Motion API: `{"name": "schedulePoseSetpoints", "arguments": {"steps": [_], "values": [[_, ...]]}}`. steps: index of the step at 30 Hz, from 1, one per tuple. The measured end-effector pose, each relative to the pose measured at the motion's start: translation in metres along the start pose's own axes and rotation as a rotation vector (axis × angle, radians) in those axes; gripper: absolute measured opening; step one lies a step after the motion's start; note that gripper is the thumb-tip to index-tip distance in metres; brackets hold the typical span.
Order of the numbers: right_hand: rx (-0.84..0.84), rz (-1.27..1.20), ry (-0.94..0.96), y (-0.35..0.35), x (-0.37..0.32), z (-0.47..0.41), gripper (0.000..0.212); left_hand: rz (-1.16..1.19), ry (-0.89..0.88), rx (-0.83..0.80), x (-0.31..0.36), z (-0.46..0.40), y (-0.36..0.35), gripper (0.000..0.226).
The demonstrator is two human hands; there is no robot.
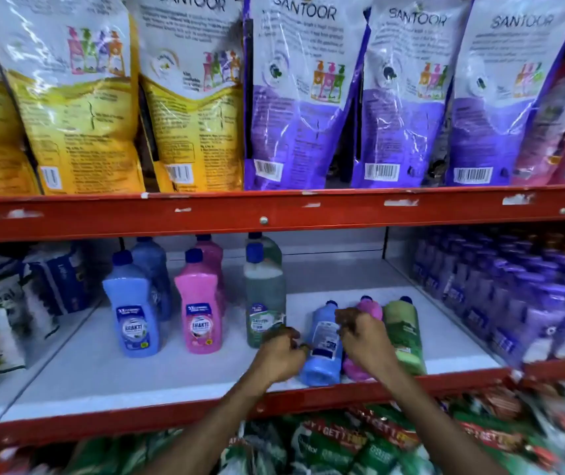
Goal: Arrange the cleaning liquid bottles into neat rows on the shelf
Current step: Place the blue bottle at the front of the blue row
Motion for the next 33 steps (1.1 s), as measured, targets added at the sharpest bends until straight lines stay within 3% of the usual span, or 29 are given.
{"name": "schedulePoseSetpoints", "arguments": {"steps": [6, 11, 15, 18, 21, 24, 28, 33], "values": [[-0.212, 0.027, -0.056, -0.019, 0.007, 0.005, 0.018, 0.333, 0.424, -0.140, -0.019, -0.035, -0.028, 0.034], [-0.296, -0.014, -0.075, -0.013, 0.007, 0.007, 0.019, 0.420, 0.472, -0.174, -0.004, -0.036, -0.033, 0.027], [-0.276, -0.056, -0.101, -0.010, 0.008, 0.011, 0.017, 0.367, 0.389, -0.055, -0.004, -0.046, -0.028, 0.039], [-0.086, -0.124, -0.101, 0.000, 0.010, 0.016, 0.011, 0.427, 0.270, -0.029, 0.000, -0.037, -0.014, 0.019], [-0.054, -0.447, -0.119, -0.004, -0.001, 0.026, 0.010, 0.582, 0.099, -0.080, 0.003, -0.011, 0.013, 0.020], [-0.058, -0.724, -0.032, -0.010, -0.042, 0.045, 0.026, 0.693, -0.085, -0.114, 0.001, 0.027, 0.055, 0.032], [-0.005, -0.692, 0.092, -0.027, -0.119, 0.069, 0.037, 0.668, -0.226, 0.020, -0.034, 0.074, 0.125, 0.039], [-0.041, -0.656, 0.200, -0.076, -0.214, 0.075, 0.037, 0.598, -0.254, 0.226, -0.091, 0.108, 0.202, 0.039]]}}
Point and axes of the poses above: each hand's wrist, its own z-axis away from the middle knuckle, its own y-axis out of the back of the hand, x = y × z, the point moved 7 cm from there along -z, towards the middle knuckle, and after that the axes turned 14 degrees about z, right-handed, at the moved point
